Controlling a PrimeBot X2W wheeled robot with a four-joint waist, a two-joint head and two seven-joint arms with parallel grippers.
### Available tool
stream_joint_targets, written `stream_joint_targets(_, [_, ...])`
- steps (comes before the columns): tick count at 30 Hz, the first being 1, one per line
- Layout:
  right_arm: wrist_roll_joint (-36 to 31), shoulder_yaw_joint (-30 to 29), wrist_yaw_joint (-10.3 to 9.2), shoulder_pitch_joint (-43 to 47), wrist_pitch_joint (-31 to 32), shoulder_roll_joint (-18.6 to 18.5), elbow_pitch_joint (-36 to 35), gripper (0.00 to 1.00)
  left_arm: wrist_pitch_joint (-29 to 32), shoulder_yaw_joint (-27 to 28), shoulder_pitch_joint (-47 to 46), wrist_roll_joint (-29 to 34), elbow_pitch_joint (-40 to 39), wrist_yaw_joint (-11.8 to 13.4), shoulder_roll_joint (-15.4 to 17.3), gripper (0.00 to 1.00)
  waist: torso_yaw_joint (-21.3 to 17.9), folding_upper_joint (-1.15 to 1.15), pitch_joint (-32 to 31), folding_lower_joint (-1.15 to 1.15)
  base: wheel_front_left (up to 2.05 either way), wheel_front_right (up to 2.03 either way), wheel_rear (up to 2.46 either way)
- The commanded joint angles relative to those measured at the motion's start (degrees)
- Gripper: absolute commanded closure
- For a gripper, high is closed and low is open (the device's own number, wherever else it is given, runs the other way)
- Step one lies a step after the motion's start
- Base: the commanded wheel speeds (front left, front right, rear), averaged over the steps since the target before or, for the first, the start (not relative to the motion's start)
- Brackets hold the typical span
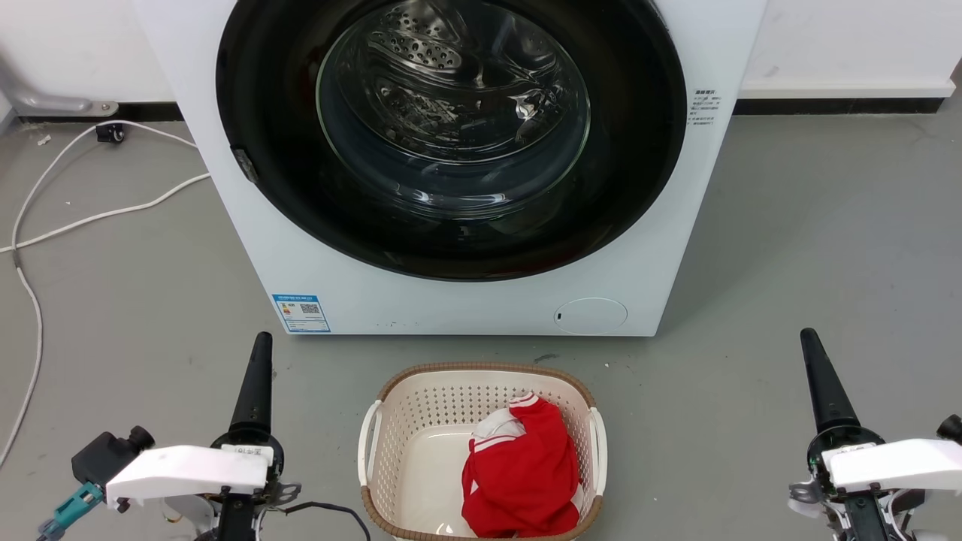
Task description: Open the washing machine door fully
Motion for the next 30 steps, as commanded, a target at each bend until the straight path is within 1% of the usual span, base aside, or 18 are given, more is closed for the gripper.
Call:
stream_joint_targets(1, [-4.5,0.0,0.01,-0.3,-0.7,0.0,-1.9,0.00,-0.8,0.0,-0.7,3.6,-1.6,-0.1,0.2,0.00,0.0,0.00,0.0,0.00,0.00,0.00,0.00])
stream_joint_targets(9, [-17.4,-0.1,0.01,0.3,-2.4,0.0,-4.8,0.00,-2.4,-0.3,-0.7,14.8,-3.0,-0.1,0.2,0.00,0.1,0.00,-0.2,0.00,0.00,0.00,0.00])
stream_joint_targets(15, [-26.1,0.7,0.01,0.7,-3.5,0.1,-6.4,0.00,-3.6,-0.5,-0.8,21.6,-3.8,-0.1,0.4,0.00,0.1,0.00,-0.2,0.00,0.00,0.00,0.00])
stream_joint_targets(22, [-34.4,1.2,0.01,1.4,-4.7,0.1,-7.0,0.00,-4.9,-1.0,-1.3,28.7,-3.5,-0.1,1.2,0.00,-0.1,0.00,-0.3,0.00,0.00,0.00,0.00])
stream_joint_targets(30, [-41.6,1.3,0.01,2.3,-4.8,0.2,-7.1,0.00,-6.3,-2.0,-1.8,35.9,-2.9,0.2,1.9,0.00,-0.3,0.00,-0.5,0.00,0.00,0.00,0.00])
